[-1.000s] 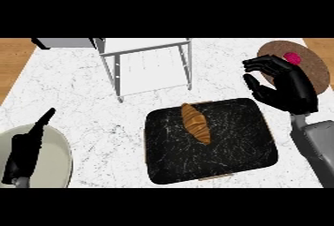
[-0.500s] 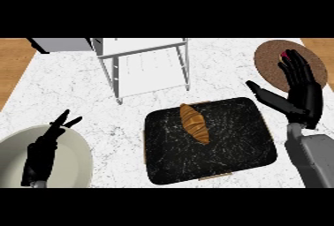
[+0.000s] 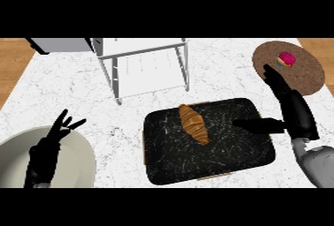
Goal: Pick the croissant from the tray and place it in the tiered basket
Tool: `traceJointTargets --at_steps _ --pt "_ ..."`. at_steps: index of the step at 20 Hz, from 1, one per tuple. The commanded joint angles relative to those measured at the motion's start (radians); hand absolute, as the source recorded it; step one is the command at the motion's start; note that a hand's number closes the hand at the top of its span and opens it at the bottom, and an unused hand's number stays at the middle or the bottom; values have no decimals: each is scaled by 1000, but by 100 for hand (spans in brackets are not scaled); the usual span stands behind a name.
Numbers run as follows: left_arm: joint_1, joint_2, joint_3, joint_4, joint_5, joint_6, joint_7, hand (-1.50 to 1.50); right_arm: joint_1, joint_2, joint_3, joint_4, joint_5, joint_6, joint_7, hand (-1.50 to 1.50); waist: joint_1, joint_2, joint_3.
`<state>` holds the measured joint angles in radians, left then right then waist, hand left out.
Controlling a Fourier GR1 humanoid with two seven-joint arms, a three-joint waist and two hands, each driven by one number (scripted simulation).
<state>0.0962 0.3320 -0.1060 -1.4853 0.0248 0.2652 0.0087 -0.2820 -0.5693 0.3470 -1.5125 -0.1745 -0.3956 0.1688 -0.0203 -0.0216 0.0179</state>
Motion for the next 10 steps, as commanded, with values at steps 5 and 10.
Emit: traceJointTargets --at_steps 5,10 --pt "12 -104 -53 41 33 -5 17 0 -117 -179 219 -104 237 99 411 -150 14 15 -29" --pt "-10 -118 -49 42 23 17 48 0 -217 -125 313 -221 396 74 710 -150 9 14 -25"
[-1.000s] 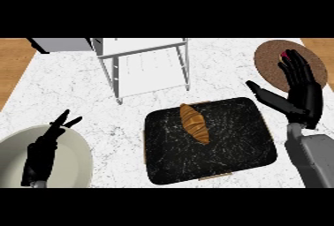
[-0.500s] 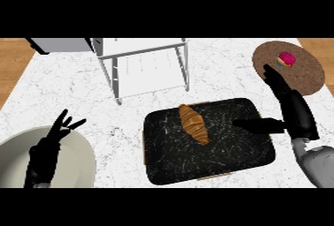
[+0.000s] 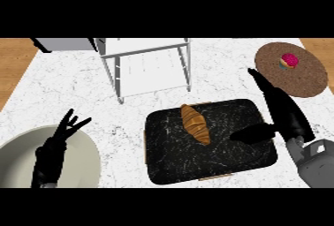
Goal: Pick the croissant from the tray and place it in the tiered basket
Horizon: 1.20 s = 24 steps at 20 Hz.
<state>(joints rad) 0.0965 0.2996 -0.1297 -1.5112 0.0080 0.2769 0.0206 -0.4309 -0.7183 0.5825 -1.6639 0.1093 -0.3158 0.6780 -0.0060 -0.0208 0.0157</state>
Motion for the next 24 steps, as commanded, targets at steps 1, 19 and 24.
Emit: traceJointTargets --at_steps 1,19,24 --pt "12 -95 -50 62 29 -2 24 0 -76 41 92 -70 134 2 237 -150 0 15 -21" --pt "-8 -95 -29 64 33 -13 36 0 -186 299 246 129 326 197 548 -150 7 22 -17" --pt "-11 -114 -48 56 17 -4 49 0 -228 370 212 190 324 233 535 -150 7 22 -17"
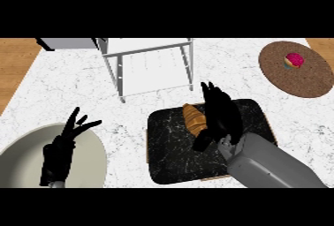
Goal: Pick the croissant from the tray and place it in the tiered basket
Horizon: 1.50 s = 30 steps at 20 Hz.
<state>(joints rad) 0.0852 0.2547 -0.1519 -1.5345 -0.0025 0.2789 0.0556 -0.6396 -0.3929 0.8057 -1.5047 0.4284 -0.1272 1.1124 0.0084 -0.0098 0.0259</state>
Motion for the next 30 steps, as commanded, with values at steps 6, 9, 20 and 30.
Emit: traceJointTargets --at_steps 6,9,20,30 --pt "43 -42 -22 39 34 -29 9 0 -30 89 -3 113 -18 143 156 -150 -1 10 -28" --pt "-18 -82 -16 78 16 19 34 0 -38 112 -5 117 -35 183 176 -150 -19 11 -28" --pt "21 -91 -28 80 18 -7 -6 0 -73 200 -62 290 -33 196 116 -150 -7 13 -28" --pt "41 -82 -8 83 24 -21 -33 0 -27 206 -123 360 -40 202 50 -150 -8 13 -27"
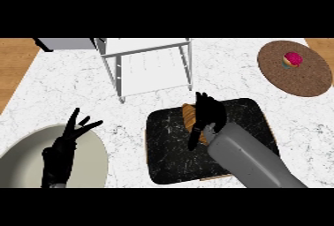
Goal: Pick the croissant from the tray and place it in the tiered basket
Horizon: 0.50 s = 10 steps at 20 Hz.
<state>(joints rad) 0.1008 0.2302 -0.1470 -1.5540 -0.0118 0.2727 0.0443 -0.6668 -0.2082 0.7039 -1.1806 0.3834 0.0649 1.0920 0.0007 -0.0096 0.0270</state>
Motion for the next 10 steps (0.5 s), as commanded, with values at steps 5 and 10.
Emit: traceJointTargets --at_steps 5,10 --pt "11 -57 -10 88 21 -2 17 0 20 15 -32 83 2 40 17 -150 -1 12 -28" --pt "5 -70 -7 152 10 -1 -37 0 26 51 -34 100 46 7 -5 150 -6 12 -28"
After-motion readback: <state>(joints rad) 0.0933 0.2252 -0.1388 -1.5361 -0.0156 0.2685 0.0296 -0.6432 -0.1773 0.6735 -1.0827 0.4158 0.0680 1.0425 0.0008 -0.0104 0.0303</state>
